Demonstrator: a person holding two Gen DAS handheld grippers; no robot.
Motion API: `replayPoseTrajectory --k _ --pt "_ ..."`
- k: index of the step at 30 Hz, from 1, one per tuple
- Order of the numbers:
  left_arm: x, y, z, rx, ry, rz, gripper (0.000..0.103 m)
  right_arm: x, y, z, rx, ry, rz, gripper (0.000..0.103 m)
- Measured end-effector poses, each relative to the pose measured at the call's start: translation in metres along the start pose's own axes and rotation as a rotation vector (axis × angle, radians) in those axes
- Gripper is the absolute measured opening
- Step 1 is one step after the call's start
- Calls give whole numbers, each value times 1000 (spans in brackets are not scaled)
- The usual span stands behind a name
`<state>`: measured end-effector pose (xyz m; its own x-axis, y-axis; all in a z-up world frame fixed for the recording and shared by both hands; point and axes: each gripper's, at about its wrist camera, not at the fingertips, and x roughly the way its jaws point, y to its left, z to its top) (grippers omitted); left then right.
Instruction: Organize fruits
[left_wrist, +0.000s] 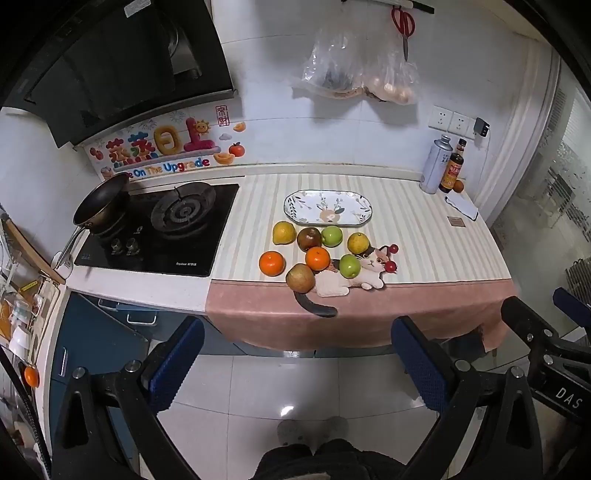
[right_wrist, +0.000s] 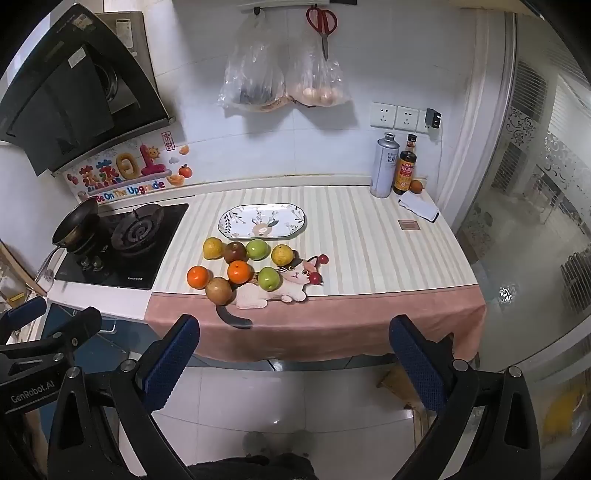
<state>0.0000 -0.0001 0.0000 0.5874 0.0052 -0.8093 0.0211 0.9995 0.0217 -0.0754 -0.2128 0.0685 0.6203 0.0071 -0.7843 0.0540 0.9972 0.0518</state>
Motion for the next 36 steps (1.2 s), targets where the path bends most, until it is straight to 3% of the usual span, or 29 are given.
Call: replayPoseTrajectory --k 36 --pt "-1 -3 1 -2 -5 -12 103 0 2 -1 3 4 5 103"
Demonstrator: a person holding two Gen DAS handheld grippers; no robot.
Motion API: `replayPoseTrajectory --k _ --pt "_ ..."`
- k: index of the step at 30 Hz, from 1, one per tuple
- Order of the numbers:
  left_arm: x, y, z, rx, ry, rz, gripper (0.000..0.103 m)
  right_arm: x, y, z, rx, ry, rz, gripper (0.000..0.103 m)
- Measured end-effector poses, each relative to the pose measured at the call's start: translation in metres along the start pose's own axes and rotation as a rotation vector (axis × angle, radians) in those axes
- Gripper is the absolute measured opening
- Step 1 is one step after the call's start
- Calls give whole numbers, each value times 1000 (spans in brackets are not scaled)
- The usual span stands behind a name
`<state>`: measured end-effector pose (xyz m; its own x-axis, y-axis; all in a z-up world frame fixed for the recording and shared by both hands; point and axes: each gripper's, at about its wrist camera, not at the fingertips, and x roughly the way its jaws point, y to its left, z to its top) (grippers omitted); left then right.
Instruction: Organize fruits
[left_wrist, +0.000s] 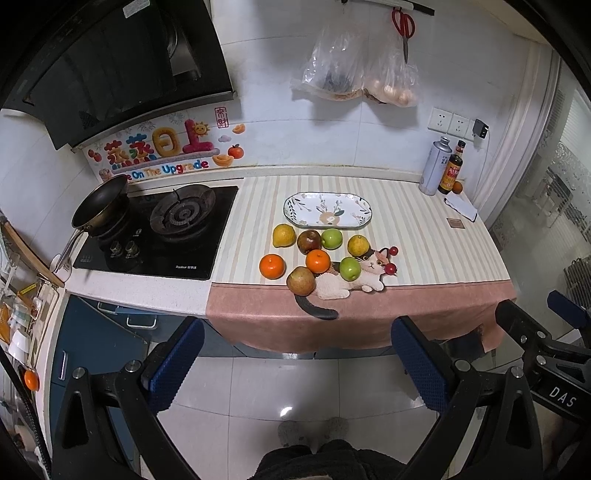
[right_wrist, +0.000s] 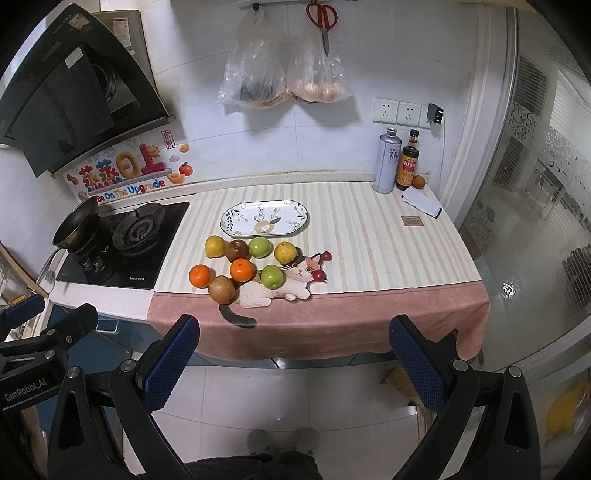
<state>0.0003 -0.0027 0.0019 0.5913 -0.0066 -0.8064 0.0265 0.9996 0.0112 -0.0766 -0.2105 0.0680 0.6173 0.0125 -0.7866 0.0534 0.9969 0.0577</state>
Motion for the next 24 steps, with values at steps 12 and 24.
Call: replayPoseTrajectory --k 12,24 --pt "4 -2 7 7 1 0 103 2 -1 -1 1 1 2 103" --pt "4 -3 8 7 2 0 103 6 1 -3 2 1 5 103"
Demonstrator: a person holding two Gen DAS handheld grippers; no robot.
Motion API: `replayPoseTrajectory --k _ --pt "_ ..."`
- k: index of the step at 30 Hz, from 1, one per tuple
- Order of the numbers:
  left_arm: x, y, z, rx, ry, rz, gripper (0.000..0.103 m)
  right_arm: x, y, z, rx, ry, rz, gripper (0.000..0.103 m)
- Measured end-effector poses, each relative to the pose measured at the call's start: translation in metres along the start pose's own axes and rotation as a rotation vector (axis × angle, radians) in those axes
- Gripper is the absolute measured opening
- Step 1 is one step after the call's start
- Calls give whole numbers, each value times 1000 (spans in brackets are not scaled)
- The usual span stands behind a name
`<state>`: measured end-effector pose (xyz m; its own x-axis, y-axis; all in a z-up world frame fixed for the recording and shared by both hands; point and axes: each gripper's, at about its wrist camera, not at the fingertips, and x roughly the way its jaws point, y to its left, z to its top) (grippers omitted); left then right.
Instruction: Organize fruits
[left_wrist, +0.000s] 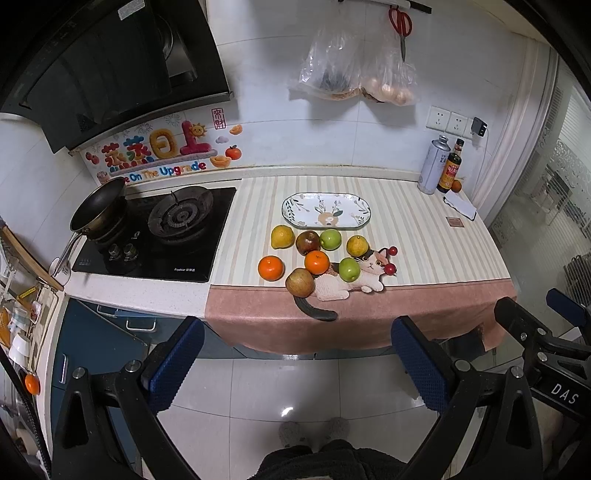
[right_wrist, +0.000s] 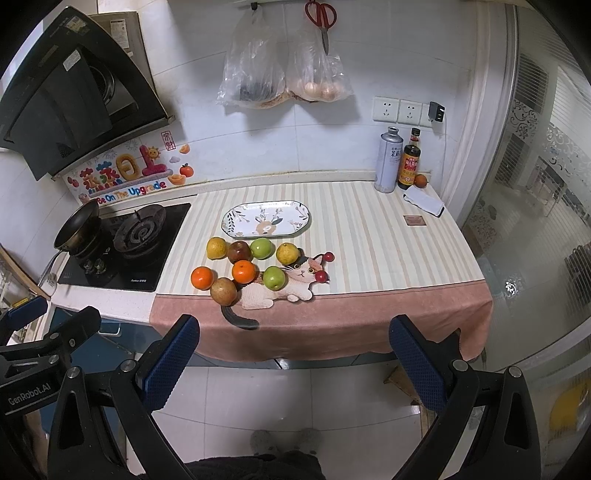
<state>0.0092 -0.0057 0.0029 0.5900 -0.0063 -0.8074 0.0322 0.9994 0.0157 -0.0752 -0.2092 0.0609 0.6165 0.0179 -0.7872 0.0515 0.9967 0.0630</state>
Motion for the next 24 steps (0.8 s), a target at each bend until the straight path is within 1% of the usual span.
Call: replayPoseTrajectory --k 2,24 --pt "0 1 0 -2 0 -2 103 8 9 3 1 1 -1 103" --pt "0 0 2 -2 1 -3 103 12 8 3 5 -1 0 103"
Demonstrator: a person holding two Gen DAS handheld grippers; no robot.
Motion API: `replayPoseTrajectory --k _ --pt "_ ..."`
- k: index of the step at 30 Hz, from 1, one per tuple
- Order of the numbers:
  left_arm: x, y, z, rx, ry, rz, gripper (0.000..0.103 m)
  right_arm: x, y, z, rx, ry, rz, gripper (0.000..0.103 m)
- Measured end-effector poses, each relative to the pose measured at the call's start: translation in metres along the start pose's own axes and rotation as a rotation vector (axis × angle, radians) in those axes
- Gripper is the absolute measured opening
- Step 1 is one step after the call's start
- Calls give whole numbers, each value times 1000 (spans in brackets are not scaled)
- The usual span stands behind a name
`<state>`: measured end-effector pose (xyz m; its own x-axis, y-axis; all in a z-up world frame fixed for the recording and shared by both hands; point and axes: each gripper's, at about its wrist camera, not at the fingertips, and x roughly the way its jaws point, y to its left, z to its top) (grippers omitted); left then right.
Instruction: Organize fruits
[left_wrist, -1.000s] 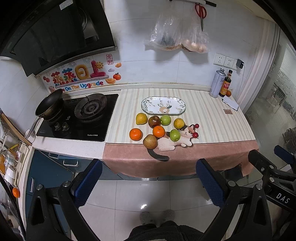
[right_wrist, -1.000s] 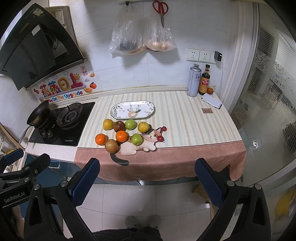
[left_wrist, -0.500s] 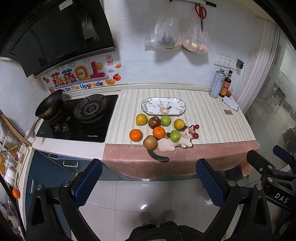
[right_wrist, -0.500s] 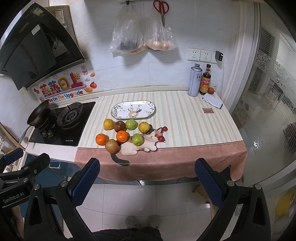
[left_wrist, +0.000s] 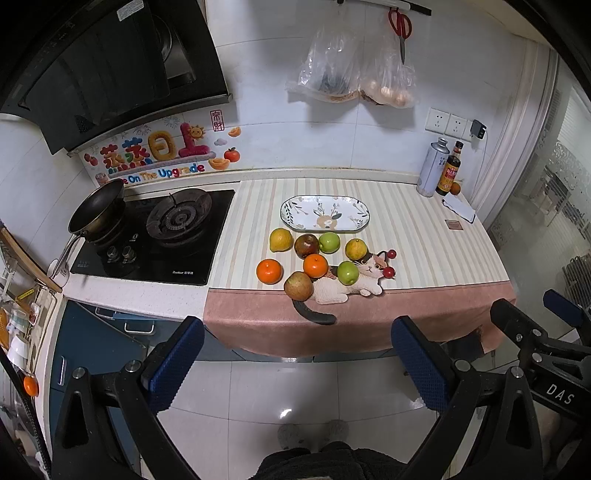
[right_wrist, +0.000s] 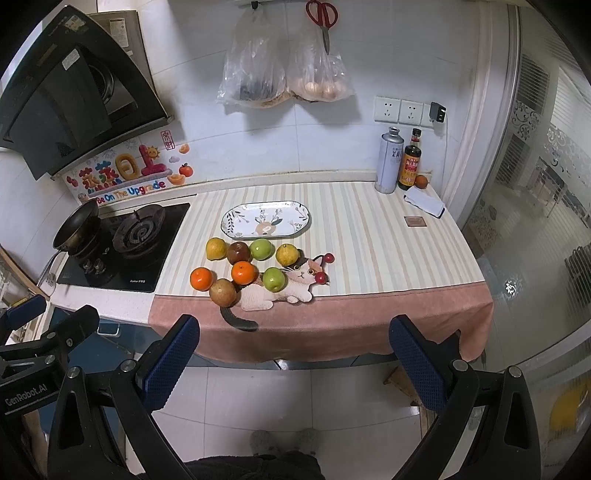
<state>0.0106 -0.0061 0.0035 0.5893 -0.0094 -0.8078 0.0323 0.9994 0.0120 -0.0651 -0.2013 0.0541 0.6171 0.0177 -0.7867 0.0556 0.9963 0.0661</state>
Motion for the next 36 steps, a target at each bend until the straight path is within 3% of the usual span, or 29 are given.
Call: replayPoseTrajectory --k 13,18,21,24,30,36 --pt "0 0 1 -1 -7 2 103 -3 -1 6 25 -26 6 103" --pt "6 8 16 -6 -115 60 103 2 -1 4 79 -108 42 103" --pt "15 23 23 -10 -192 138 103 17 7 2 94 -98 34 103" --pt "31 43 27 -13 -220 179 103 41 17 0 115 -62 37 103" --pt "86 78 40 -22 -172 206 103 89 28 -2 142 -16 25 103" --pt "156 94 54 -29 -21 204 103 166 26 12 157 86 42 103"
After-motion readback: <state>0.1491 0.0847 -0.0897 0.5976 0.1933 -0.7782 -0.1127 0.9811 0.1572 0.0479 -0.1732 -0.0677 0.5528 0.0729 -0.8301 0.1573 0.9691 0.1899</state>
